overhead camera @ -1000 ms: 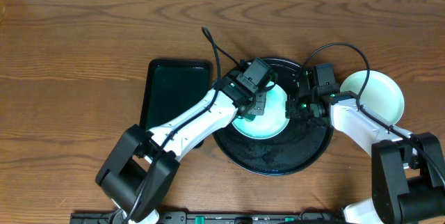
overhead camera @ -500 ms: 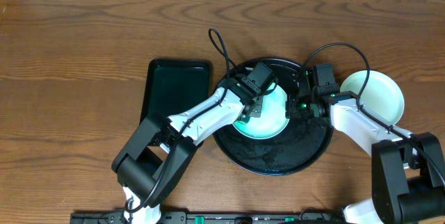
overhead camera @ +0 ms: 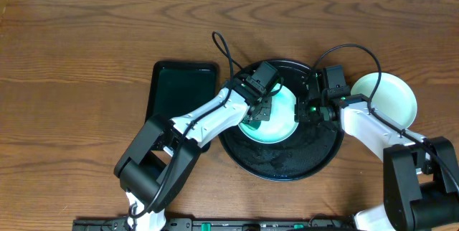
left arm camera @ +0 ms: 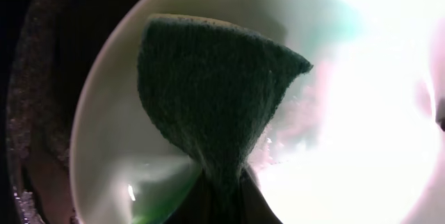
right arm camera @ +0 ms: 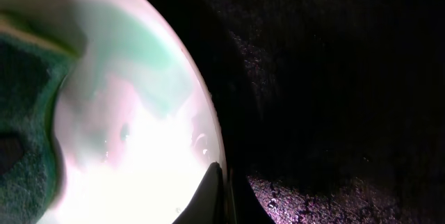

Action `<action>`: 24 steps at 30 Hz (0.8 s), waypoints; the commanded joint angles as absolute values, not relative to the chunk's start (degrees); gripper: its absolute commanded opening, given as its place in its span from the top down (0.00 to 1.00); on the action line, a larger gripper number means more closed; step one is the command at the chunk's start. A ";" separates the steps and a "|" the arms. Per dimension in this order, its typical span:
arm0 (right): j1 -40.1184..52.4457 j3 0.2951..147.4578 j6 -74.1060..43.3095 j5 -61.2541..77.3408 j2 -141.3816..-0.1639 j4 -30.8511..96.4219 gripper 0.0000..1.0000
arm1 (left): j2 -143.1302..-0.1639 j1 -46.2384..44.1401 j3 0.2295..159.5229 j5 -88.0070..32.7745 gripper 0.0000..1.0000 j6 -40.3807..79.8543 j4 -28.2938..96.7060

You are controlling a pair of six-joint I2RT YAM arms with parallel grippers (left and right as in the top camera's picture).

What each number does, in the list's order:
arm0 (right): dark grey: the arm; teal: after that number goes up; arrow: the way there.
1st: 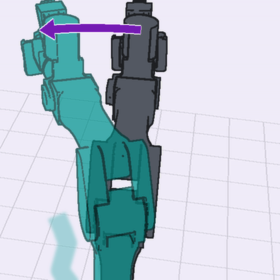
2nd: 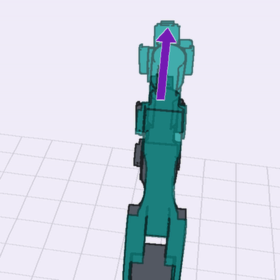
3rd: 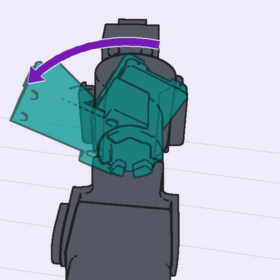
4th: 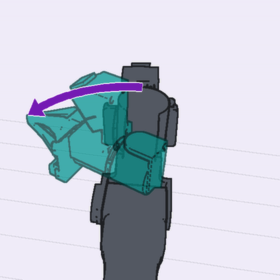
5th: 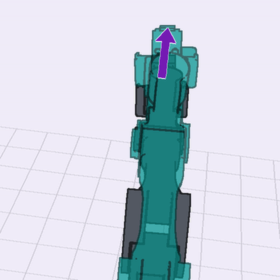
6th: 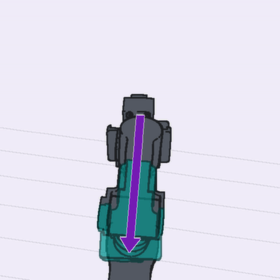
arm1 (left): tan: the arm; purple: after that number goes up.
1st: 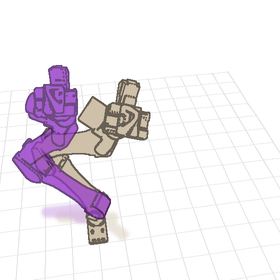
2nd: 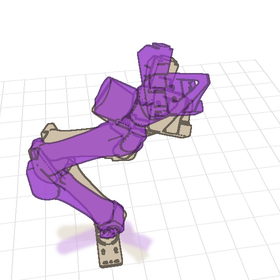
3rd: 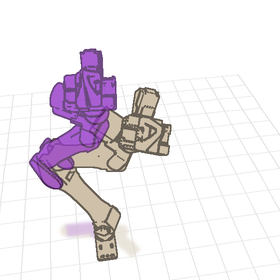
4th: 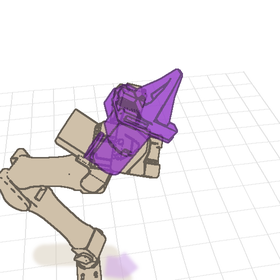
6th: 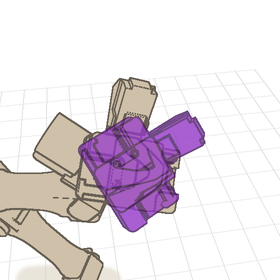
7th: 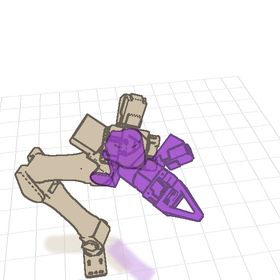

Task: Clean dirty plates on tray and stack at the side
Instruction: 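Continue scrubbing the plate center with the sponge in the left gripper, then scrub the sponge around the plate's lower area with the left gripper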

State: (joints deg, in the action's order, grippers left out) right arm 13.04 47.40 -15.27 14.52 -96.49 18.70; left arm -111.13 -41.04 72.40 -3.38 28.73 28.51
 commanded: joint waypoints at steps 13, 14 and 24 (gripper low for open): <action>13.61 47.03 -14.09 15.53 -96.77 18.44 0.99 | -112.75 -47.07 72.23 -8.62 0.92 31.20 25.85; 13.61 47.03 -14.09 15.53 -96.77 18.44 0.99 | -112.75 -47.22 72.23 -8.62 0.92 31.20 25.45; 13.61 47.03 -14.09 15.53 -96.77 18.44 0.99 | -110.24 -46.61 73.54 -8.29 0.92 30.24 24.27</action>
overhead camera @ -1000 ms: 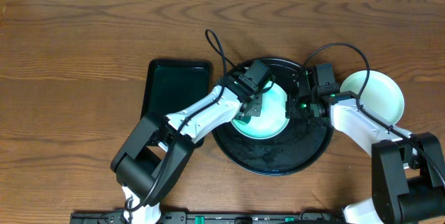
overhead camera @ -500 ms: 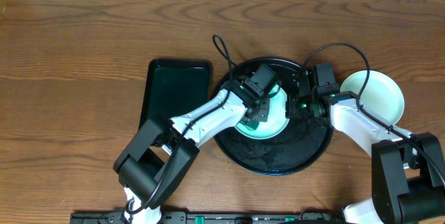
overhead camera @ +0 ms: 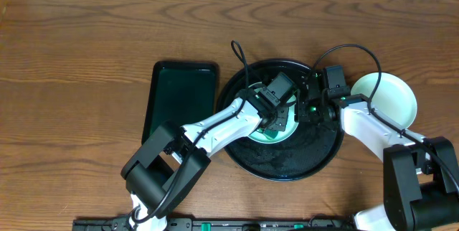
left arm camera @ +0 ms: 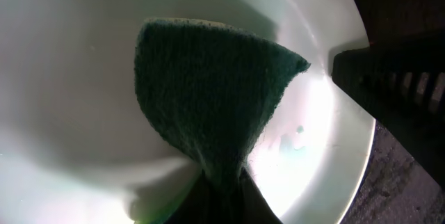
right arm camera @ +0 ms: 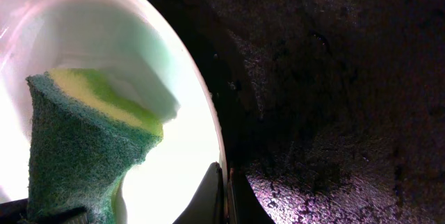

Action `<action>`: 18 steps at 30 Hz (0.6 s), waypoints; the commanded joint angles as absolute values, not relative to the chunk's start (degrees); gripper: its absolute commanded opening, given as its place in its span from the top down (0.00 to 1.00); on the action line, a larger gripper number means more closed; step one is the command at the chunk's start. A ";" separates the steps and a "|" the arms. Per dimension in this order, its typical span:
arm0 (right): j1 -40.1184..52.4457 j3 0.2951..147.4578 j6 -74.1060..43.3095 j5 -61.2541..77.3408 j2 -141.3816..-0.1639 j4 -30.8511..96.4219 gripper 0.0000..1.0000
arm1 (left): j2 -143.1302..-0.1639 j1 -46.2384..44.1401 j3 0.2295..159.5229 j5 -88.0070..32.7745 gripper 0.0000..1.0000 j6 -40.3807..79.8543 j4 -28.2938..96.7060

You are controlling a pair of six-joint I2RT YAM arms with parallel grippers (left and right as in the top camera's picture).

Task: Clean dirty plates on tray and stack at the side
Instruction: 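Scrub the sponge around the plate's lower area with the left gripper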

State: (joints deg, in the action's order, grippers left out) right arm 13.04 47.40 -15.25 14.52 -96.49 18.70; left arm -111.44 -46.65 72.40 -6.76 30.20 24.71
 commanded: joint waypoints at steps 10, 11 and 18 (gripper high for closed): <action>13.61 47.03 -14.09 15.53 -96.77 18.41 0.99 | -106.72 -46.26 73.84 -3.42 0.92 31.79 23.42; 13.61 47.03 -14.09 15.53 -96.77 18.44 0.99 | -106.74 -46.26 73.71 -3.42 0.92 32.99 23.38; 13.61 47.03 -14.11 15.53 -96.77 18.44 0.99 | -107.26 -46.33 73.36 -3.90 0.92 36.01 21.37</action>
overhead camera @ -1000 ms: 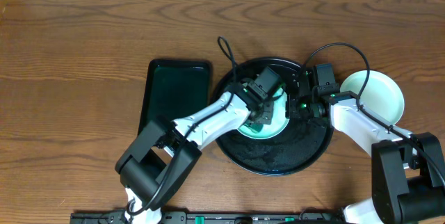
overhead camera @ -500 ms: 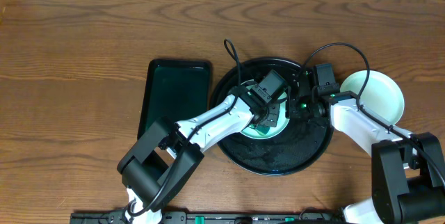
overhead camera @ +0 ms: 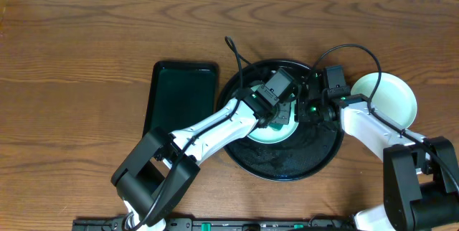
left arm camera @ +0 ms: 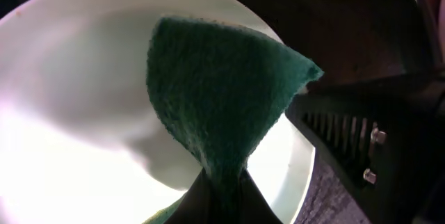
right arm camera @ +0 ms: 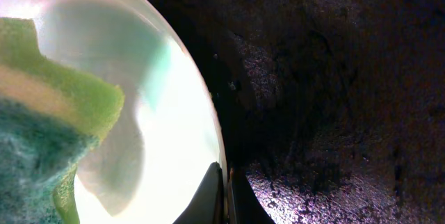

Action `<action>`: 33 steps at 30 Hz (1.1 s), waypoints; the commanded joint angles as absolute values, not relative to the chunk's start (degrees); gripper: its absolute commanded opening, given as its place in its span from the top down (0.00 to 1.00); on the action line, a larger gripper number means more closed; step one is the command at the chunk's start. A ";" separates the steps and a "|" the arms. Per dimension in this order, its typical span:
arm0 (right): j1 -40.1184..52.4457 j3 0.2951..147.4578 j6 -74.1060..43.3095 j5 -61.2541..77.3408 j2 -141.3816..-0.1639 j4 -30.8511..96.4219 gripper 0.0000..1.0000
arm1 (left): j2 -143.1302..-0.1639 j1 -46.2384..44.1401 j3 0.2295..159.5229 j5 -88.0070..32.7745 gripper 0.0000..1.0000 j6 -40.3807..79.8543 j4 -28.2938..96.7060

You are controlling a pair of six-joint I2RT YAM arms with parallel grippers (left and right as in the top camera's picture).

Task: Clean dirty plates on tray and stack at the side
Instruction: 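Scrub the sponge around the plate's lower area with the left gripper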

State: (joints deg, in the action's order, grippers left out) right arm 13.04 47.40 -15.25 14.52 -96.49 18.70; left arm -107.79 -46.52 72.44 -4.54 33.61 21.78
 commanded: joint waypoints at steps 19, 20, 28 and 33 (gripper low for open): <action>13.61 47.03 -14.11 15.53 -96.77 18.41 0.99 | -109.10 -47.62 72.97 -7.46 0.92 37.21 19.55; 13.61 47.03 -14.11 15.53 -96.77 18.41 0.99 | -109.58 -47.72 72.95 -7.46 0.92 37.21 19.55; 13.61 47.03 -14.09 15.53 -96.77 18.44 0.99 | -113.47 -47.64 72.95 -6.68 0.92 37.17 19.33; 13.61 47.03 -14.09 15.53 -96.77 18.44 0.99 | -113.84 -47.66 72.97 -3.77 0.92 34.70 19.40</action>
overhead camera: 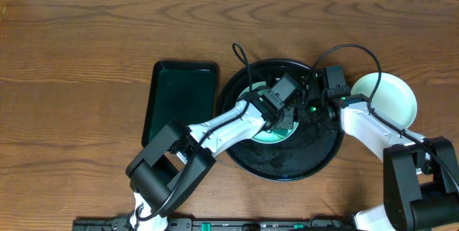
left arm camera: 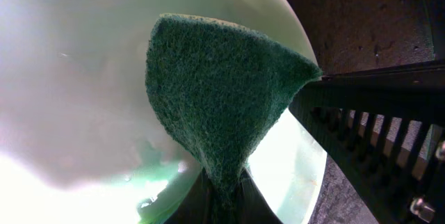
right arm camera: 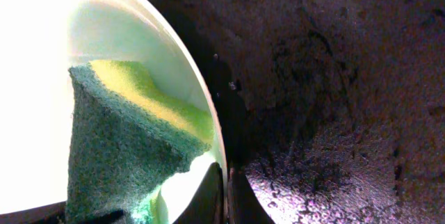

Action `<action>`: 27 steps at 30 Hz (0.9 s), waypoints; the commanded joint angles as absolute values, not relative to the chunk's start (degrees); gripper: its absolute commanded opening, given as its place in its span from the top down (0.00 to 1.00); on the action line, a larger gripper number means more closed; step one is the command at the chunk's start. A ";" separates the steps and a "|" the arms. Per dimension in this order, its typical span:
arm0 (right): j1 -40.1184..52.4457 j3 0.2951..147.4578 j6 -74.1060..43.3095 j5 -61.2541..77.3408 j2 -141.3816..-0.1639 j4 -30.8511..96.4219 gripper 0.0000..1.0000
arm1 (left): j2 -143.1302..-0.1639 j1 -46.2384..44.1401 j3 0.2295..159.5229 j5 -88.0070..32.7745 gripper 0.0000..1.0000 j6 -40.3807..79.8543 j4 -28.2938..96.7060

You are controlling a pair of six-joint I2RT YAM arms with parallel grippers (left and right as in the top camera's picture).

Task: Clean dirty plates on tray and stack at the side
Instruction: 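Scrub the sponge around the plate's lower area with the left gripper, then carry the sponge left onto the dark green tray with the left gripper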

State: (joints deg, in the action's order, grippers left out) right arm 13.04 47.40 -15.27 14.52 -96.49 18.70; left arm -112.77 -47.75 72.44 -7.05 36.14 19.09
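A white plate (overhead camera: 252, 132) lies in the round black tray (overhead camera: 308, 159). My left gripper (overhead camera: 285, 116) is shut on a green and yellow sponge (left arm camera: 215, 92), which is pressed onto the plate (left arm camera: 69, 78) near its right rim. My right gripper (right arm camera: 224, 189) is shut on that plate's right rim (right arm camera: 212, 123), one finger inside and one outside; the sponge (right arm camera: 118, 140) shows just left of it. A second white plate (overhead camera: 391, 95) sits on the table right of the tray.
A dark green rectangular tray (overhead camera: 179, 102) lies left of the round tray. The round tray's floor (right arm camera: 334, 78) is wet and speckled. Black cables (overhead camera: 358, 50) arc over the tray's far side.
My left gripper with the sponge has shifted slightly right and nearer on the plate, ending close to its right rim beside the right gripper. The right gripper has kept its hold.
The sponge was first pressed on the plate's left-centre, then nearer the right side, then toward the far edge, and now by the right rim. Throughout, my right gripper stayed shut on the plate's right rim in the same place.
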 commanded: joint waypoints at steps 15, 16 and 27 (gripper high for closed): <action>13.61 47.03 -14.09 15.53 -96.77 18.46 0.99 | -113.84 -40.88 72.97 -0.49 0.92 32.56 27.11; 13.61 47.03 -14.09 15.53 -96.77 18.46 0.99 | -113.84 -40.42 72.97 -0.64 0.92 31.86 27.24; 13.61 47.03 -14.09 15.53 -96.77 18.44 0.99 | -112.62 -36.60 72.99 -0.84 0.92 28.08 28.03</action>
